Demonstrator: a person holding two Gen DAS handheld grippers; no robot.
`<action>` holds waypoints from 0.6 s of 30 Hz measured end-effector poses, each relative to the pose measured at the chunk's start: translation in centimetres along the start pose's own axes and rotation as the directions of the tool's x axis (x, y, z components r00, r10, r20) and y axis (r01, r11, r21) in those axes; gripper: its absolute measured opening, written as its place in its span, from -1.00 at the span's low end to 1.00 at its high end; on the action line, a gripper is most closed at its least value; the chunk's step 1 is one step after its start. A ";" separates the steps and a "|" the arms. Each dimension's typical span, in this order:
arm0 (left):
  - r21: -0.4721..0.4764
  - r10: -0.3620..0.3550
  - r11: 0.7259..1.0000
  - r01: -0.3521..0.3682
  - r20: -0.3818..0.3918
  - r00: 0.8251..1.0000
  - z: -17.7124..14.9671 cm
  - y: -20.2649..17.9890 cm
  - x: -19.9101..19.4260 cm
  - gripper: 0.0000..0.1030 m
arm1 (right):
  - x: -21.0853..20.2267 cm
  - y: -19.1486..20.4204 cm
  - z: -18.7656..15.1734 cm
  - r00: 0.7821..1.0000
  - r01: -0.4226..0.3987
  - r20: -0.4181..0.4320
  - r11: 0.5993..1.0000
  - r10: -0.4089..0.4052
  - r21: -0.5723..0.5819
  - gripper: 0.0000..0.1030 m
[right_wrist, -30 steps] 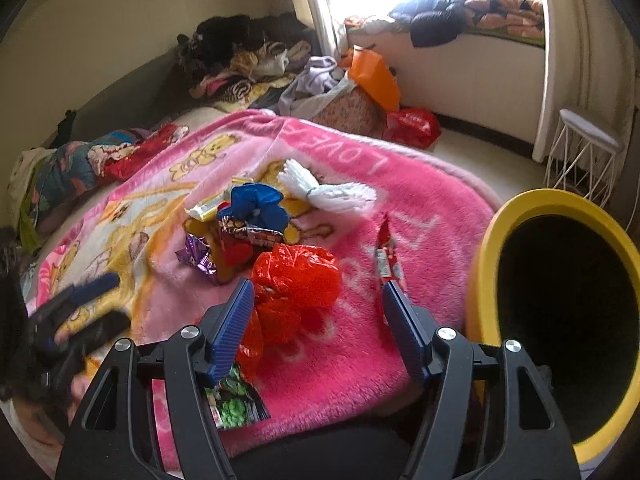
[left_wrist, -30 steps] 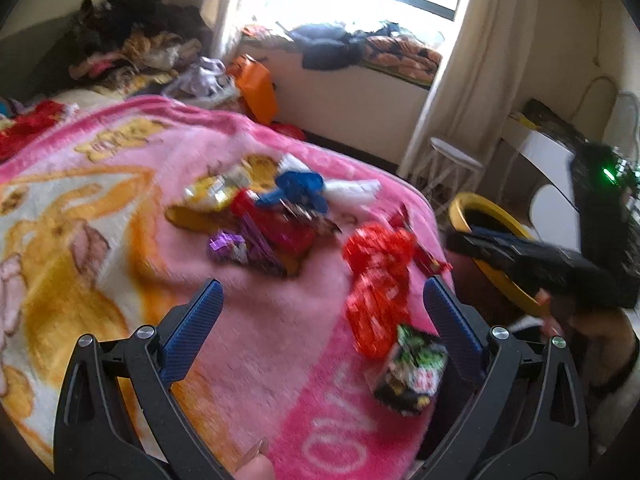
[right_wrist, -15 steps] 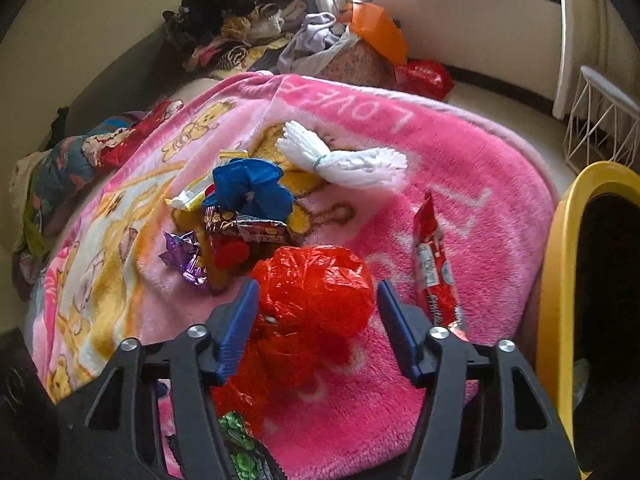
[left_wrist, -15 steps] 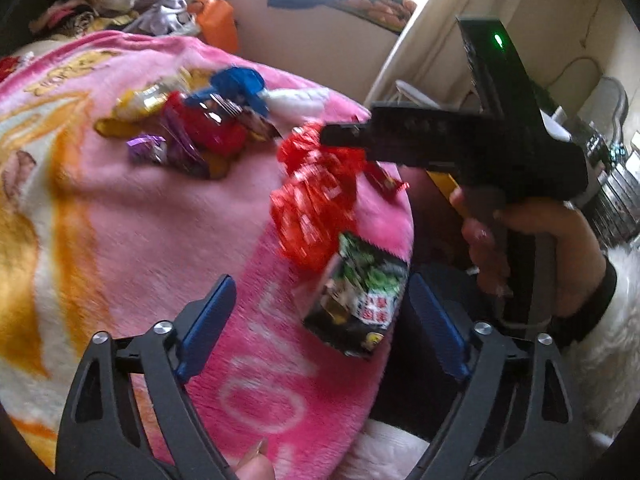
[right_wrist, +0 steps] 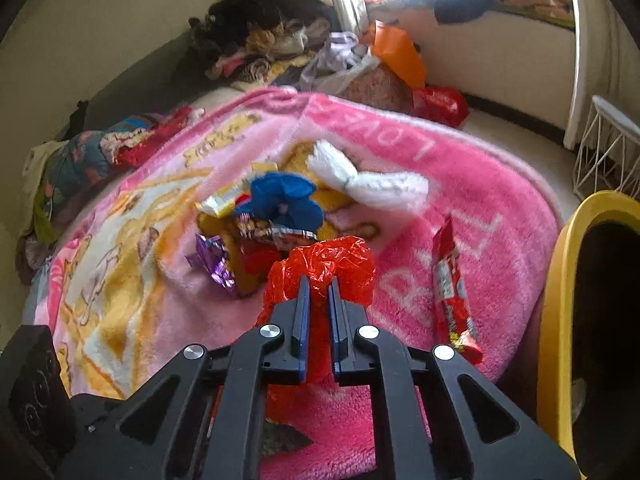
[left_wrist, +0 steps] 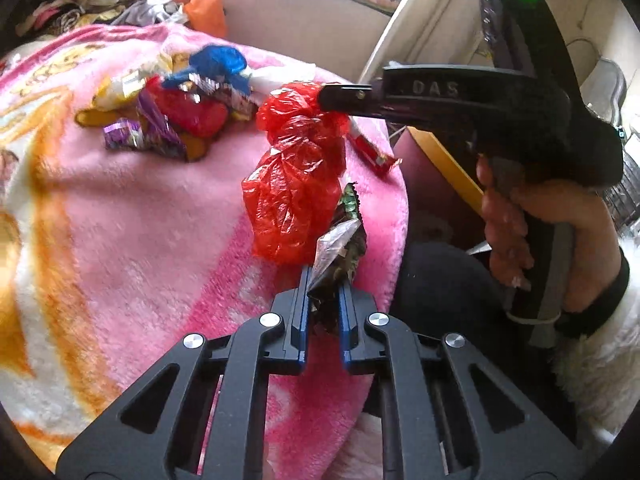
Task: Collect trash
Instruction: 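Grasp the red plastic bag with the right tool while the left tool grasps the snack packet, then carry both held items over the yellow bin and open both tools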
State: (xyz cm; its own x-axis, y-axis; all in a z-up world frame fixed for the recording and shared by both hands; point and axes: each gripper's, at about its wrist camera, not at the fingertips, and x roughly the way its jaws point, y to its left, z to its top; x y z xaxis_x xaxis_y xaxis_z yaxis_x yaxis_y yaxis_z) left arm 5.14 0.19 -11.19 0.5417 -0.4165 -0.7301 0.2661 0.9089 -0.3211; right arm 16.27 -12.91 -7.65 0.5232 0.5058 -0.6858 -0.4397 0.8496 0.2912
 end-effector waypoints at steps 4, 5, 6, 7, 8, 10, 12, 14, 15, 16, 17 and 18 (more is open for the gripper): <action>0.013 0.007 1.000 -0.007 0.034 0.999 0.7 -0.1 -1.1 -0.86 | -1.6 0.0 0.1 0.998 0.003 0.069 1.000 -0.003 0.003 -0.86; 0.015 0.006 1.000 -0.007 0.042 0.999 0.9 -0.1 -1.5 -0.86 | -2.1 0.1 0.1 0.996 0.014 0.088 1.000 -0.014 0.003 -0.86; 0.017 0.006 1.000 -0.007 0.050 0.999 1.1 -0.2 -1.7 -0.87 | -2.3 0.0 0.0 0.995 0.024 0.098 1.000 -0.024 0.003 -0.86; 0.022 0.004 1.000 -0.005 0.064 0.998 1.4 -0.4 -2.2 -0.87 | -2.5 0.0 0.0 0.994 0.032 0.105 0.999 -0.032 0.004 -0.86; 0.026 0.001 1.000 -0.003 0.072 0.997 1.3 -0.5 -2.6 -0.87 | -2.8 -0.1 0.0 0.992 0.043 0.117 0.999 -0.044 0.008 -0.86; 0.042 -0.001 0.999 -0.003 0.095 0.996 1.7 -1.0 -3.4 -0.87 | -3.4 -0.3 0.1 0.989 0.050 0.139 0.999 -0.052 0.015 -0.86; 0.049 -0.003 0.999 -0.002 0.109 0.994 1.9 -1.3 -3.6 -0.87 | -4.1 -0.4 0.2 0.984 0.064 0.167 0.998 -0.067 0.023 -0.86; 0.049 -0.010 0.999 0.004 0.127 0.992 2.2 -1.5 -4.1 -0.87 | -5.1 -0.6 0.4 0.976 0.078 0.200 0.996 -0.083 0.032 -0.86; 0.048 -0.013 0.999 0.006 0.133 0.991 2.3 -1.6 -4.1 -0.87 | -5.6 -0.8 0.5 0.972 0.089 0.216 0.995 -0.095 0.038 -0.86; 0.046 -0.020 0.999 0.014 0.141 0.990 2.5 -1.7 -4.3 -0.87 | -6.0 -1.0 0.5 0.967 0.100 0.230 0.994 -0.107 0.044 -0.86; 0.044 -0.028 0.999 0.022 0.149 0.988 2.6 -1.8 -4.5 -0.87 | -6.3 -1.2 0.6 0.964 0.108 0.239 0.993 -0.117 0.051 -0.86; 0.044 -0.031 0.999 0.025 0.155 0.987 2.7 -1.9 -4.5 -0.87 | -6.7 -1.6 0.6 0.959 0.118 0.252 0.991 -0.131 0.063 -0.86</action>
State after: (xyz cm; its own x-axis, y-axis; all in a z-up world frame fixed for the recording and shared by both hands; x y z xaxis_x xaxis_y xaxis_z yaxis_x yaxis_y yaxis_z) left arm 4.34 0.28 -5.62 0.6502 -0.4430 -0.6173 0.3141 0.8965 -0.3125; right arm 13.86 -17.56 -3.13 0.7431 0.4117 -0.5276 -0.3278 0.9112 0.2494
